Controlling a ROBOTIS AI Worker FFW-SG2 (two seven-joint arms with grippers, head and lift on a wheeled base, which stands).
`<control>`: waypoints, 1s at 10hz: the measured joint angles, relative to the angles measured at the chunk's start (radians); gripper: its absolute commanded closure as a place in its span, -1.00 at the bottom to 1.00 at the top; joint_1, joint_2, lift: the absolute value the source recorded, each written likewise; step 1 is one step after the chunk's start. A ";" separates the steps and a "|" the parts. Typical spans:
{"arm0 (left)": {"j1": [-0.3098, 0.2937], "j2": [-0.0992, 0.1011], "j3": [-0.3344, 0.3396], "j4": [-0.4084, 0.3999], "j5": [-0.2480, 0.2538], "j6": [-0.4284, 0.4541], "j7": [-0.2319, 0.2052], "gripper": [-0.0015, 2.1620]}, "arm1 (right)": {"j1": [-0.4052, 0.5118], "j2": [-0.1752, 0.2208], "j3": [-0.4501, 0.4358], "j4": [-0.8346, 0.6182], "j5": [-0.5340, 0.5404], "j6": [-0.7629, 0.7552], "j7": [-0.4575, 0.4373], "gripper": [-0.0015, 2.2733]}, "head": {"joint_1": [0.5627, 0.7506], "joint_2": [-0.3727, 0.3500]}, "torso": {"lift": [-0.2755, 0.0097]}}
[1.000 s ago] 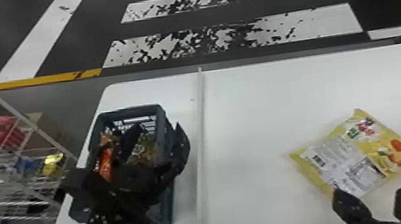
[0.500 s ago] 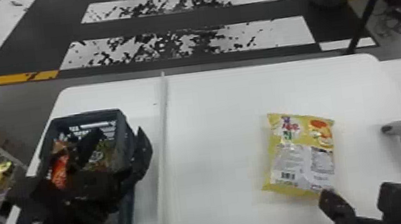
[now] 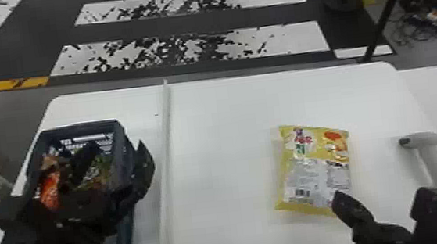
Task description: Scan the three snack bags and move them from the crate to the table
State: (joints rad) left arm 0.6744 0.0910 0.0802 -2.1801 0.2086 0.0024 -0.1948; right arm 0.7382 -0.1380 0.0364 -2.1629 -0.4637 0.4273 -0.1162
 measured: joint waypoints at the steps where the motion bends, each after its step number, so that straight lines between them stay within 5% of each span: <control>1: 0.000 0.000 -0.010 -0.002 -0.002 0.000 0.001 -0.97 | -0.044 0.000 0.003 0.017 0.011 -0.008 0.042 0.97 | 0.41 0.20 | 0.50; 7: 0.026 0.007 -0.051 -0.012 -0.041 0.000 0.011 -0.97 | -0.371 0.000 0.109 0.453 0.210 -0.290 0.117 0.98 | 0.41 0.15 | 0.50; 10: 0.031 0.007 -0.047 -0.011 -0.049 0.000 0.015 -0.97 | -0.408 -0.001 0.129 0.564 0.227 -0.306 0.158 0.98 | 0.41 0.20 | 0.50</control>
State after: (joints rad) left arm 0.7056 0.0982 0.0331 -2.1907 0.1591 0.0024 -0.1796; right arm 0.3298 -0.1391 0.1651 -1.5986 -0.2369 0.1217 0.0417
